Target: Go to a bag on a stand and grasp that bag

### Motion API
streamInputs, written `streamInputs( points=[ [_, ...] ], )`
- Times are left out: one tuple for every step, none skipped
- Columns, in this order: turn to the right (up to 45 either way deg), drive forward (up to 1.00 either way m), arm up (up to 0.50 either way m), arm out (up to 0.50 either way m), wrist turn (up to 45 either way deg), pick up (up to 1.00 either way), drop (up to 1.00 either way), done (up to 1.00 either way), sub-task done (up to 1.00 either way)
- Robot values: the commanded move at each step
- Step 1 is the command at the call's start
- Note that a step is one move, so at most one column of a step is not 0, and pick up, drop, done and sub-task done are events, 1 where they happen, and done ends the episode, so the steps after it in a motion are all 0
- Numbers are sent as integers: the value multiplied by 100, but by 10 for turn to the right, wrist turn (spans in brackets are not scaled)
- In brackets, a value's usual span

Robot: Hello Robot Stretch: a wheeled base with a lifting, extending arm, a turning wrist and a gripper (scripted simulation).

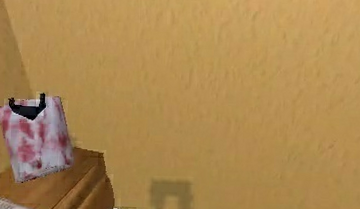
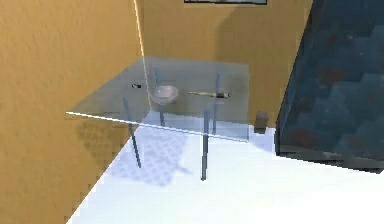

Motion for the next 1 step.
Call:
streamInputs(
  points=[
    [0,25,0,0,0,0,0,0,0]
  ],
)
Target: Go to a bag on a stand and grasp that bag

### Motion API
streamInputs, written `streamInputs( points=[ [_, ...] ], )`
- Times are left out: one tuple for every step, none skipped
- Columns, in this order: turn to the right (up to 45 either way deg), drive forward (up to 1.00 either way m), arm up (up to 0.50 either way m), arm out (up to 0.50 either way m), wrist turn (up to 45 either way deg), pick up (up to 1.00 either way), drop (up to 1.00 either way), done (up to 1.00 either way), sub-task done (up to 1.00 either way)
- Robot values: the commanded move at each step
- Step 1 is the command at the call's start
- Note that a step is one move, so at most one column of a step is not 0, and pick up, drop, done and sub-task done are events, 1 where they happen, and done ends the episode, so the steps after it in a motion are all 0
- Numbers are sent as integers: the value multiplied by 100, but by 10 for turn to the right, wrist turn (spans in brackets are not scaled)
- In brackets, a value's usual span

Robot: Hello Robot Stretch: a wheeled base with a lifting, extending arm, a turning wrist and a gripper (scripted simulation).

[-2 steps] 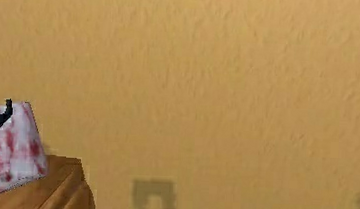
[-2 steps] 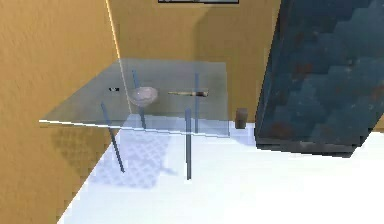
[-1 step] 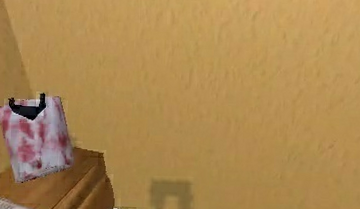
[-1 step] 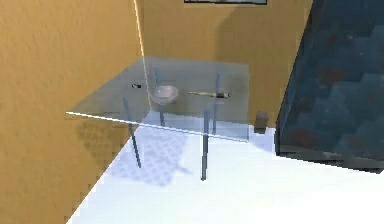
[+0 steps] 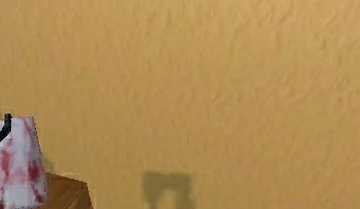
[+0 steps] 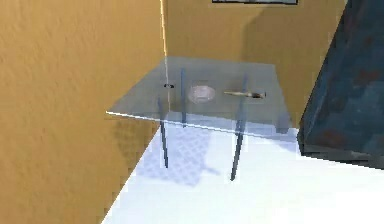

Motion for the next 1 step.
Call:
streamInputs(
  points=[
    [-450,0,0,0,0,0,0,0,0]
  ],
)
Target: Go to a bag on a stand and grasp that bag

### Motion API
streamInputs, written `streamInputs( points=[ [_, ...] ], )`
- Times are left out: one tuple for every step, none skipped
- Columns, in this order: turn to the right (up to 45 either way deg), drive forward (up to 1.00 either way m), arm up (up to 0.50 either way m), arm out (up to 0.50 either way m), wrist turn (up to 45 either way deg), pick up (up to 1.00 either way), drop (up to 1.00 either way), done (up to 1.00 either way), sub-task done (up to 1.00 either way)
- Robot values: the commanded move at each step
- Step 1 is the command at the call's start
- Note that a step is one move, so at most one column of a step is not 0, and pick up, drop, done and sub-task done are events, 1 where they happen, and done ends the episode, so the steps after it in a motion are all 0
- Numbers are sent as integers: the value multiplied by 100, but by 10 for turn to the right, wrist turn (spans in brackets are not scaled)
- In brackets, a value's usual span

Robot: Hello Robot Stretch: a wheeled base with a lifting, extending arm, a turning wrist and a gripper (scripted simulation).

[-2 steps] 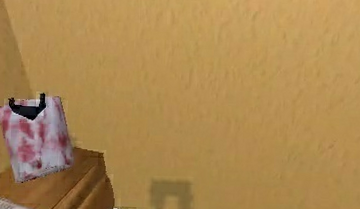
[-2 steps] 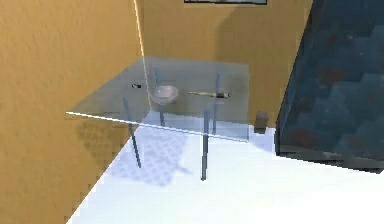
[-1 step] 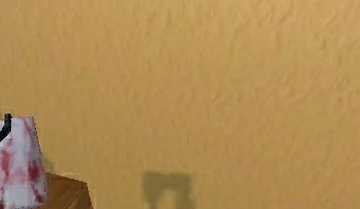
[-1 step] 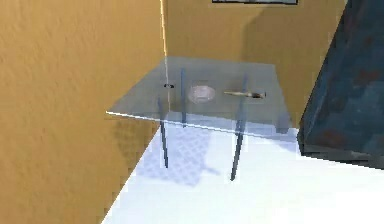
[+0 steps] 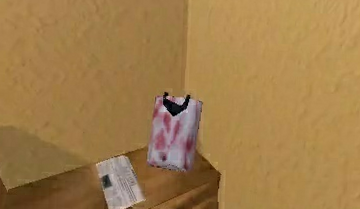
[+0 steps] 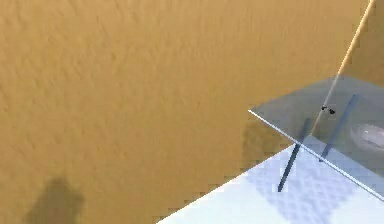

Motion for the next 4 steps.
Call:
streamInputs(
  points=[
    [-450,0,0,0,0,0,0,0,0],
    [-420,0,0,0,0,0,0,0,0],
    [450,0,0,0,0,0,0,0,0],
    [150,0,0,0,0,0,0,0,0]
  ],
)
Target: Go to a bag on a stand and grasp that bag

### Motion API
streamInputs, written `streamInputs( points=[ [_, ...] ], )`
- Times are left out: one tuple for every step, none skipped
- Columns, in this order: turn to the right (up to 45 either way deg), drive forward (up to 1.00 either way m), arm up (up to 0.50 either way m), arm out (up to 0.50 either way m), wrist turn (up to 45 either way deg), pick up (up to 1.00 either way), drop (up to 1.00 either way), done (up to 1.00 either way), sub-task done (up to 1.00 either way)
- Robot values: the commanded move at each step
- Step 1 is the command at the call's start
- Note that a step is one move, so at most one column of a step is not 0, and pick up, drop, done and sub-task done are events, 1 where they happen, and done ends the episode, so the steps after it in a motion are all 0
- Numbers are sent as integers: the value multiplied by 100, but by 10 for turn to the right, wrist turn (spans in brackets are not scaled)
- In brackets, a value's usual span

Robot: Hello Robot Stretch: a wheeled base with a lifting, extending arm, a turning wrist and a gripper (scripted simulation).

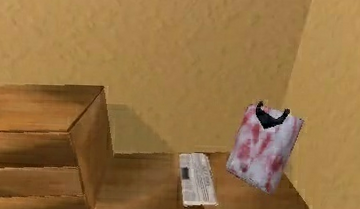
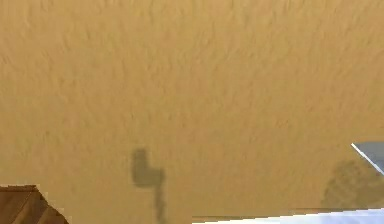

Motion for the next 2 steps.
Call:
streamInputs(
  points=[
    [0,40,0,0,0,0,0,0,0],
    [-450,0,0,0,0,0,0,0,0]
  ],
)
